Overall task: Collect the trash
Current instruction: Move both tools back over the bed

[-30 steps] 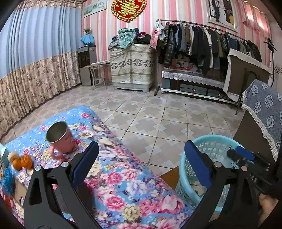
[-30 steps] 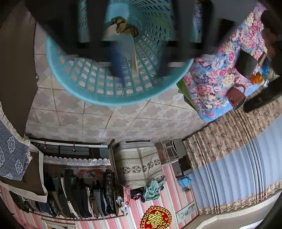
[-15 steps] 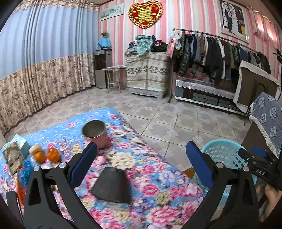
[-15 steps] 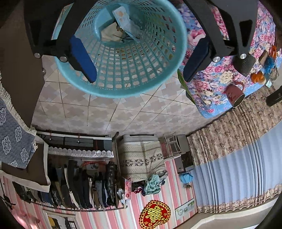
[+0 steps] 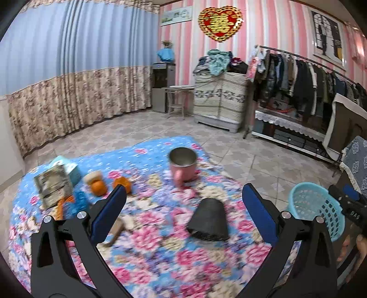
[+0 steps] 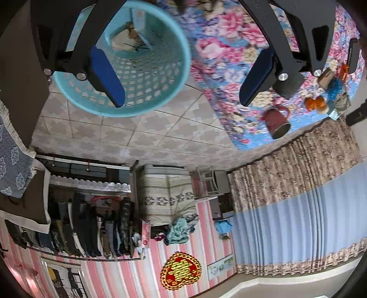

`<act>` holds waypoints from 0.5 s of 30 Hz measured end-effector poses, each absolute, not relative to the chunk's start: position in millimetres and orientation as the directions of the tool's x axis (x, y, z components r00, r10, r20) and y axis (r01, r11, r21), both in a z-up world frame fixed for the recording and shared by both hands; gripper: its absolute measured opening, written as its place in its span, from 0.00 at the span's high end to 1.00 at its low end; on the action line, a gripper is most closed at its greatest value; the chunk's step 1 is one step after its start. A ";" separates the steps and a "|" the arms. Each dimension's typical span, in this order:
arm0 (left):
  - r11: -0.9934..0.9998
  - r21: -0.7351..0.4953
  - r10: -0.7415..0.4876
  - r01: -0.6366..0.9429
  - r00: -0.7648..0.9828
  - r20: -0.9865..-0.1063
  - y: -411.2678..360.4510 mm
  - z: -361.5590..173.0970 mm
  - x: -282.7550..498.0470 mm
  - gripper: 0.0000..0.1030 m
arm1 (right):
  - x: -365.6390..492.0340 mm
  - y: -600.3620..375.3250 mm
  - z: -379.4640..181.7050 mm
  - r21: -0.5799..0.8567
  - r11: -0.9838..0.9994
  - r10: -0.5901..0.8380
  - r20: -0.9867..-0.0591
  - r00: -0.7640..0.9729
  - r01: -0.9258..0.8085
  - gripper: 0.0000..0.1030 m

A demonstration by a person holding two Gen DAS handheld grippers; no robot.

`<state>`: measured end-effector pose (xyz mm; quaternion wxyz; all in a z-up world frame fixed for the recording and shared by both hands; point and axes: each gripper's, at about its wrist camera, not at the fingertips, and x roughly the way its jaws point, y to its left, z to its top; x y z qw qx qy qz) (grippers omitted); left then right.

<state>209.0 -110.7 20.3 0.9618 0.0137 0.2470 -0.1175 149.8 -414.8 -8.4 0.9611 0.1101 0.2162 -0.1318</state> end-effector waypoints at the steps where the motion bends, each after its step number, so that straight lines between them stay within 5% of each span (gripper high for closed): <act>1: 0.975 -0.032 -0.207 0.219 0.852 -0.480 -104.5 20.2 208.6 0.05 | 150.9 -412.0 -8.4 0.154 0.942 -0.203 -0.445 0.872 0.298 0.05; 15: 0.996 -0.071 -0.087 0.059 0.865 -0.494 -16.4 12.1 199.8 0.05 | 158.9 -362.7 -7.5 0.122 0.969 -0.140 -0.450 0.882 0.215 0.05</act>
